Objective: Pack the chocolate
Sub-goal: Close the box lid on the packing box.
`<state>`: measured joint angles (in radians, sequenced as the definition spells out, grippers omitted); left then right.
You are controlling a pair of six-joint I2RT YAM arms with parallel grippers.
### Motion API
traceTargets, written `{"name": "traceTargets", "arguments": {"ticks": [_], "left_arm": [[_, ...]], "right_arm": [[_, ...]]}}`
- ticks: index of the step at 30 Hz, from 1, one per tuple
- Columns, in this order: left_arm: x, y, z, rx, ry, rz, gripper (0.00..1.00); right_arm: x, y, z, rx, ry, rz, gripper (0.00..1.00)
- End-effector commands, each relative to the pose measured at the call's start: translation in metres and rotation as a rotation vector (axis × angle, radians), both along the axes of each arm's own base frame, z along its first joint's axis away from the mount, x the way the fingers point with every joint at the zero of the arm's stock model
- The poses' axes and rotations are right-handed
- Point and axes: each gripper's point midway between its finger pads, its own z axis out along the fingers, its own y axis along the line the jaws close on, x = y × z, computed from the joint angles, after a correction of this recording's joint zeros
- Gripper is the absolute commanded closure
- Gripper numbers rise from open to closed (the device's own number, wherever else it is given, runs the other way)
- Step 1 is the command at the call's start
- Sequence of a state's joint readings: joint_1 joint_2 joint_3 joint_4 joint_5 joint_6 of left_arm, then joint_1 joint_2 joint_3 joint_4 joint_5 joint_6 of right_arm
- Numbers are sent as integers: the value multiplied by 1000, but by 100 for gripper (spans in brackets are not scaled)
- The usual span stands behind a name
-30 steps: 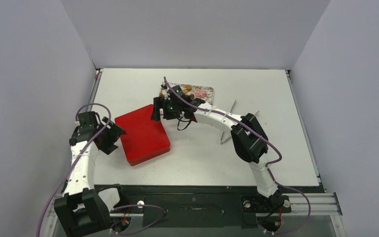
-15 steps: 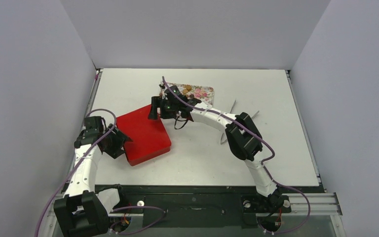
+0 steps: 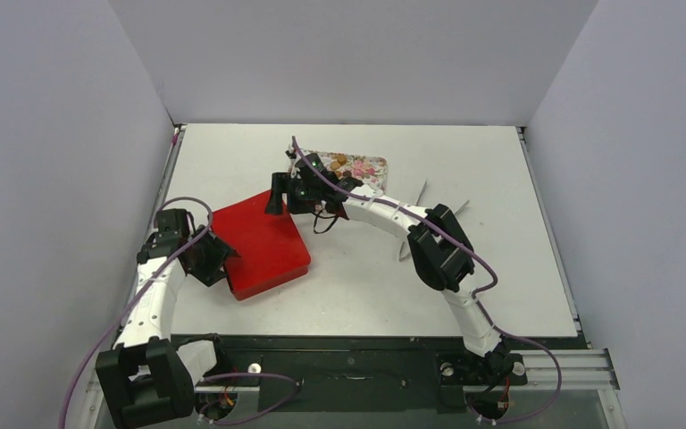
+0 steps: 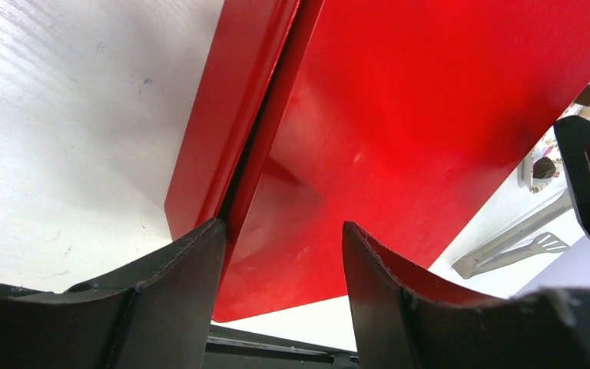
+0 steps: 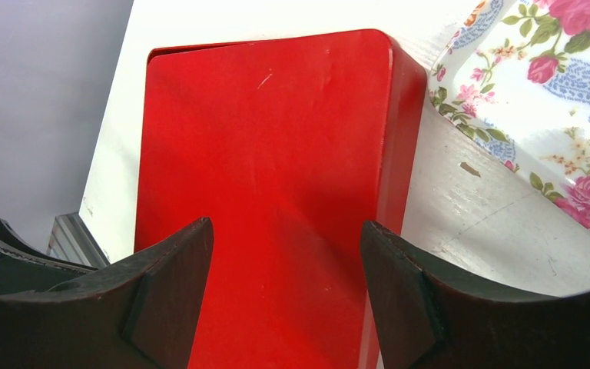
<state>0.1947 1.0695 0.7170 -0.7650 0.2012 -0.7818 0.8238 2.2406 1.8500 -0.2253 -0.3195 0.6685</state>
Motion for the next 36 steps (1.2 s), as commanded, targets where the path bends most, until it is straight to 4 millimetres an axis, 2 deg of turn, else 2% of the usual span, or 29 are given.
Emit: {"name": "traceTargets", "arguments": {"ticks": [1,11,19,23,27,31,36], "left_arm": [[14,7,5,43,-32,-6,45],[27,8,-3,73,-13,-19,45],[38,11,-8,135,-2,-21,43],[43,11,-9,145,-9,-19,41],[49,14,-4,158,-30,-11,40],[55,15,1,164,-42,-13,40],[60,18,2,173,-45,-11,40]], "right_arm": [[8,12,11,35,-33,-8,35],[9,10,6,20,-30,-16,37],[13,0,-3,-4,-21,-40,42],[12,-4,-1,-4,-25,-26,39],[10,-4,17,22,-44,-3,35],[8,-2,46,64,-74,17,33],[11,-8,61,76,-88,10,31]]}}
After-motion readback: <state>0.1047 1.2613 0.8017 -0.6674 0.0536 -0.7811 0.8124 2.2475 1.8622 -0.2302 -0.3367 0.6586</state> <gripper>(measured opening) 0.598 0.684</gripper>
